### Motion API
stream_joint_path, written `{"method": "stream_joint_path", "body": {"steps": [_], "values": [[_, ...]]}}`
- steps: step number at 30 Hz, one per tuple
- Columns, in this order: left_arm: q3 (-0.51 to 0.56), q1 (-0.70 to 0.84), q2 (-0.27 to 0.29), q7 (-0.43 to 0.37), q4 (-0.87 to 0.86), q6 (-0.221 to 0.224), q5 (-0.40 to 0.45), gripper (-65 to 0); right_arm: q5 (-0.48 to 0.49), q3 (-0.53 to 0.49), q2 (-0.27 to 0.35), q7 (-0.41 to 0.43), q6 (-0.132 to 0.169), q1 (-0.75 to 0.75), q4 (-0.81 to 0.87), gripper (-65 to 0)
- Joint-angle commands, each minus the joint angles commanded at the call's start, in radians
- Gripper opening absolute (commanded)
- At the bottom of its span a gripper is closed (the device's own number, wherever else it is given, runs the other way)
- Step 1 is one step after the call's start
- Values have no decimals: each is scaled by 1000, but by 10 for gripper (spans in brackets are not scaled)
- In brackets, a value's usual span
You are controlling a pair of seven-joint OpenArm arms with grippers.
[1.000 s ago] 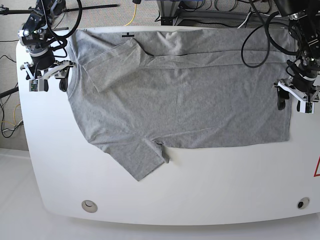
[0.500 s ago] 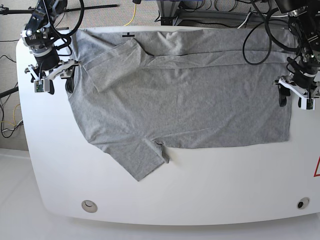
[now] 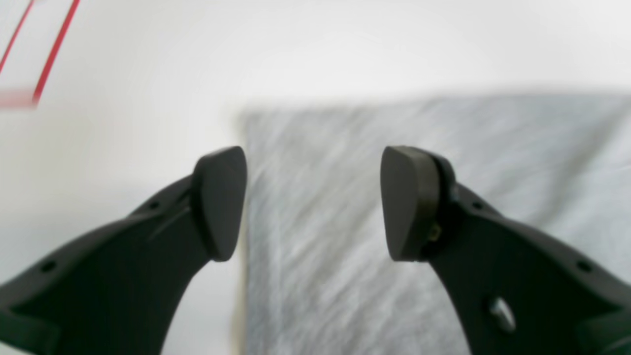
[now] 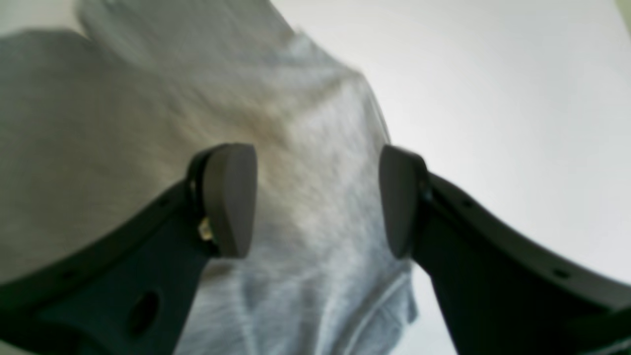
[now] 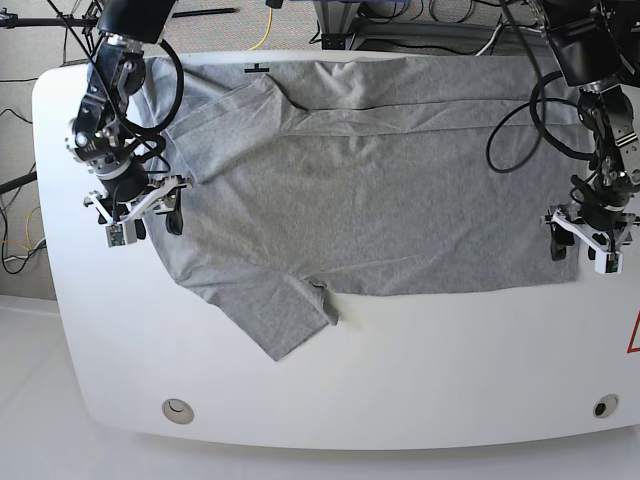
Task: Fold the T-shirt properly
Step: 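Move both grippers across the shirt to its opposite long edge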
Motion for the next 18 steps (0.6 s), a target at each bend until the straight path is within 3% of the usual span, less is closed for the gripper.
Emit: {"method": "stream_joint_path", "body": {"steps": [6,18], "values": [[20,-35,-4,-15,-50,-5,2,-245,-20,-37,1,-7,-2,68,-65,-271],[2,-180,-3,-49,-284,-20,22,-241,-175,-90,-4,15,6,361,-376,-269]]}}
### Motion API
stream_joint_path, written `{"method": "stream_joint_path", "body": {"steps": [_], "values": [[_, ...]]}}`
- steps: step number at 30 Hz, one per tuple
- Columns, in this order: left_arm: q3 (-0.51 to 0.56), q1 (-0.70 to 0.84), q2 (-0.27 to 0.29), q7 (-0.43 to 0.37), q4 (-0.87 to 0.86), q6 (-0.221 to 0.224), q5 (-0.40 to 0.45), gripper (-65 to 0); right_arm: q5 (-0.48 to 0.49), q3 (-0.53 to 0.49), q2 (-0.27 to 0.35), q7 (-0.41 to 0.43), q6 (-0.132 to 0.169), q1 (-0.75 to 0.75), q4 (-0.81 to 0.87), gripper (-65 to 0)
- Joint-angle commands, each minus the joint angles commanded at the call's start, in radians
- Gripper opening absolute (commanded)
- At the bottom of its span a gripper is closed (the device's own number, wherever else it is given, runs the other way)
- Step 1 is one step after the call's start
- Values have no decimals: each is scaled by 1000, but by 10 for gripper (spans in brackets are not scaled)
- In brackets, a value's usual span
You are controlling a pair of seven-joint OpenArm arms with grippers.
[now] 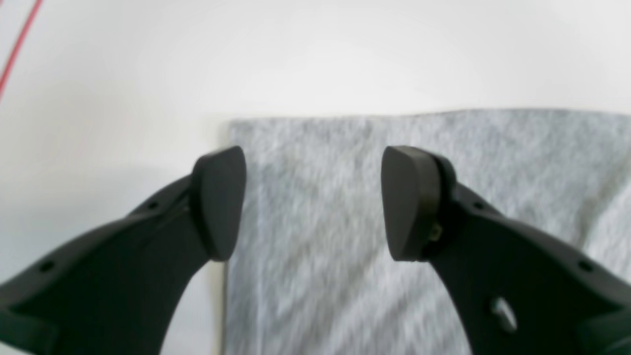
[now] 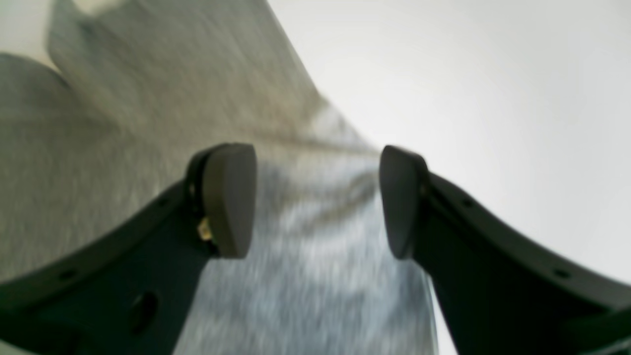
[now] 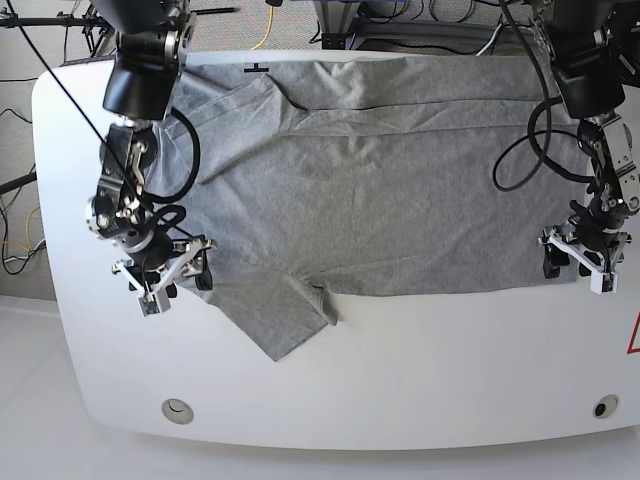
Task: Fold the T-shirt properly
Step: 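Move both grippers across the shirt to its opposite long edge, then lower both grippers onto the shirt's opposite edge and close them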
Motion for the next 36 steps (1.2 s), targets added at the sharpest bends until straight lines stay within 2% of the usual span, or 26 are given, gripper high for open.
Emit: {"method": "stream_joint_path", "body": {"steps": [2,8,14,22,26,36], "values": [[8,-53,-6,-5,-110,-9,7,-240,-43,1,-5,48,6,88,-163,-267],[14,-81,-12,-26,-174,-15,26,-236,-57,3,-2,102,8,145,-278,-268],[9,-75,-25,-41,-171,-19,26,-237,-10,-6,1,169,7,130,-342,-268],[5,-81,-40,-67,-225,-35,25,-242,35,-5,-2,155,4,116,-359,-267],[3,-93,-54,-98,-294,-64,23,-244,56,-4,-3,147,9,110,-385,-268],[-3,-101,-66,-139,-340,-75,25,-242,51,-26,-12,193,9,111,-424,-270]]}}
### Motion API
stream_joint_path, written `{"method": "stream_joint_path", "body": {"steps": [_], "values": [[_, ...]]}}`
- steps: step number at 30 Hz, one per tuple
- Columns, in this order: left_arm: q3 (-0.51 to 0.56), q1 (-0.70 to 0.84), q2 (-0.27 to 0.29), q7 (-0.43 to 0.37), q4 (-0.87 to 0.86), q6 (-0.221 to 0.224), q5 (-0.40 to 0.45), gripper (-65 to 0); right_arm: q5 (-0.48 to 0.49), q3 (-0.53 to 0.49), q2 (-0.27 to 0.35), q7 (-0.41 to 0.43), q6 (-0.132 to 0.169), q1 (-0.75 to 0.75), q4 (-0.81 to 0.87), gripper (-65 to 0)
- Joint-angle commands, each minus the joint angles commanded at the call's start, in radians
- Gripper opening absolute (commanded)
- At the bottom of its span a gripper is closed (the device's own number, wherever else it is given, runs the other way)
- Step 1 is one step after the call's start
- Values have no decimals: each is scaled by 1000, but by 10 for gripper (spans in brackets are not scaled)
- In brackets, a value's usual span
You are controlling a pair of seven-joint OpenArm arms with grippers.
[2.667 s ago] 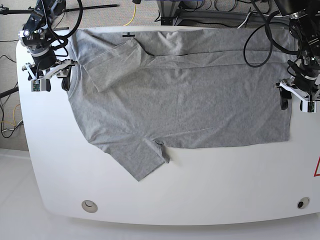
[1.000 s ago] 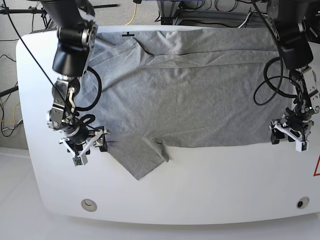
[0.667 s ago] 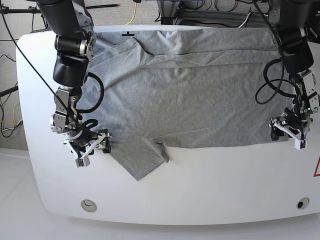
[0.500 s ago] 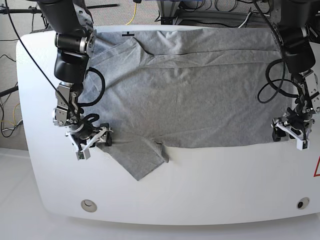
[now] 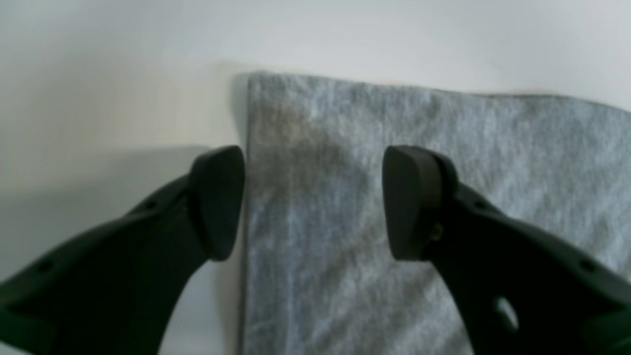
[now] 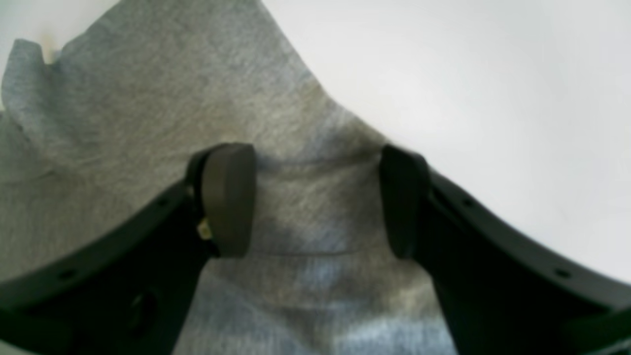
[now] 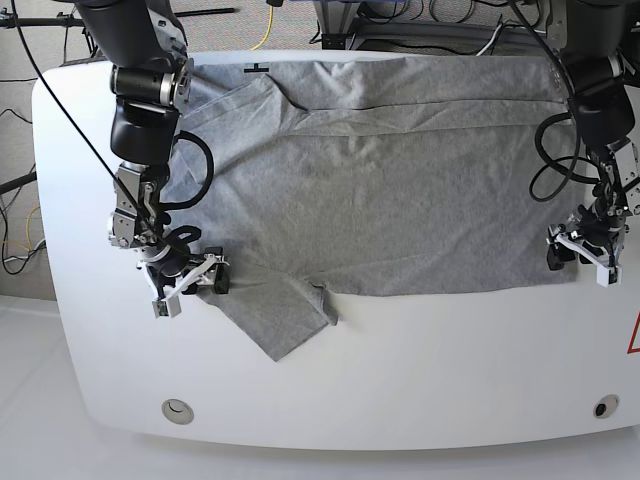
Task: Fold the T-shirt properly
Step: 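Lower both grippers onto the shirt's opposite edge and close them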
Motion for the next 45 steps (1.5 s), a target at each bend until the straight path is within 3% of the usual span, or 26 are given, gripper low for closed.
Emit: {"method": "stream_joint_path", "body": {"steps": [14,28,30,34,36,40,45], "values": [[6,13,-5,13,-18,33,10,-240,-68,-1,9,39,0,-2,-13,-264],[2,20,-1,17,-10,22,13,-243,-41,8,7,17,-1,-3,-1,-271],[6,23,-1,15,-9,22,15,-241,-42,6,7,15,-1,-5,-4,-302],[16,29,1,11,-10,22,21,-240,-41,4,7,15,2,-5,-6,-427],[14,30,-5,13,-15,30,19,-245,-47,7,8,24,1,-6,-6,-565],[11,33,-5,9,-14,29,16,-245,-46,8,8,24,-2,-7,-6,-620],[5,36,-4,8,-15,29,14,-246,-41,9,9,23,-3,-7,-4,-636]]}}
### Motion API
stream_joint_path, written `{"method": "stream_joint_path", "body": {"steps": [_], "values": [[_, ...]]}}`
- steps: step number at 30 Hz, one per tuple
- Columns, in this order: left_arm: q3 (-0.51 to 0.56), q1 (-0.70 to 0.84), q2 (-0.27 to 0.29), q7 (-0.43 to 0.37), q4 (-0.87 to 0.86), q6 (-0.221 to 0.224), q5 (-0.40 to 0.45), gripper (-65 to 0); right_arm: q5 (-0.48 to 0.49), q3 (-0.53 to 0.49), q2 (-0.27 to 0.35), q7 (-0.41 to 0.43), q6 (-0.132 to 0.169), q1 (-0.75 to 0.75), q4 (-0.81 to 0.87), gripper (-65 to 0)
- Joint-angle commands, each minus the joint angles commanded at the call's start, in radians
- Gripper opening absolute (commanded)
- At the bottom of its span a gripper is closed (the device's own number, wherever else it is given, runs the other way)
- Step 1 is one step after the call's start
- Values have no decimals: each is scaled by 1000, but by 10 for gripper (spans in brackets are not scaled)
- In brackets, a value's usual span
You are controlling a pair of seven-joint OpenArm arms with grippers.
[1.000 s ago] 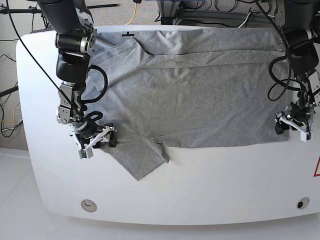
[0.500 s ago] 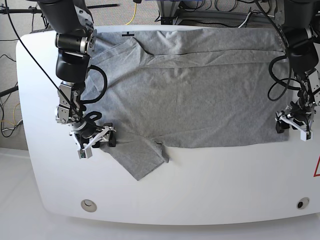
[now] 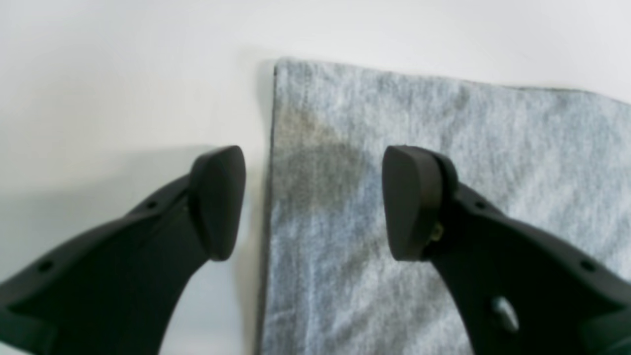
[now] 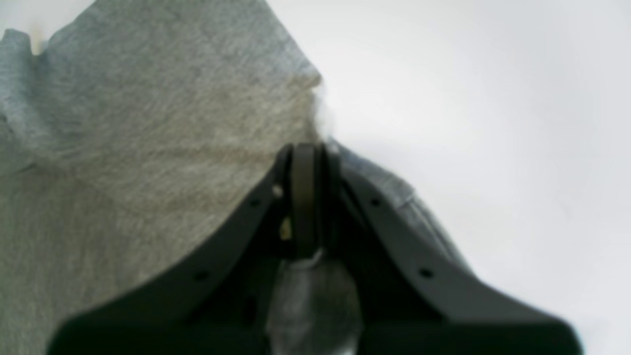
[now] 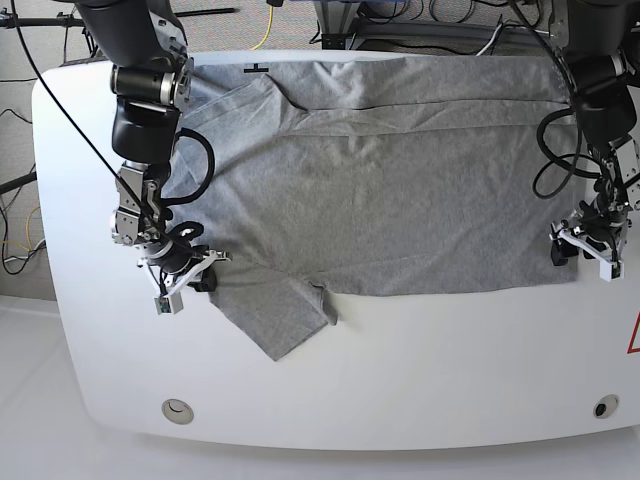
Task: Fold the T-shirt properly
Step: 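Lower both grippers onto the shirt's opposite edge and close them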
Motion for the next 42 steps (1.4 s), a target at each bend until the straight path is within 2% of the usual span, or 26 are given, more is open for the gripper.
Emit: {"method": "stream_joint_path", "body": {"steps": [25,31,33,37,39,42], "values": [[6,2,18,5,-1,-8,-1,-240,-16,-5,1,-17,6,-14,-5,-644],[22,6,29,11,1,-5,-4,-257,-21,-6,-1,-26,5,-19,-4,-646],[22,8,32,14,0,-5,-4,-281,-23,-6,0,-27,5,-19,-4,-646],[21,10,33,31,-3,-4,-6,-391,-22,-7,-1,-26,5,-17,-4,-646],[16,15,34,21,4,-2,-4,-538,-23,-7,-3,-25,4,-21,-2,-648],[16,15,33,25,2,-1,-7,-605,-24,-8,-3,-26,5,-21,-2,-648]]}}
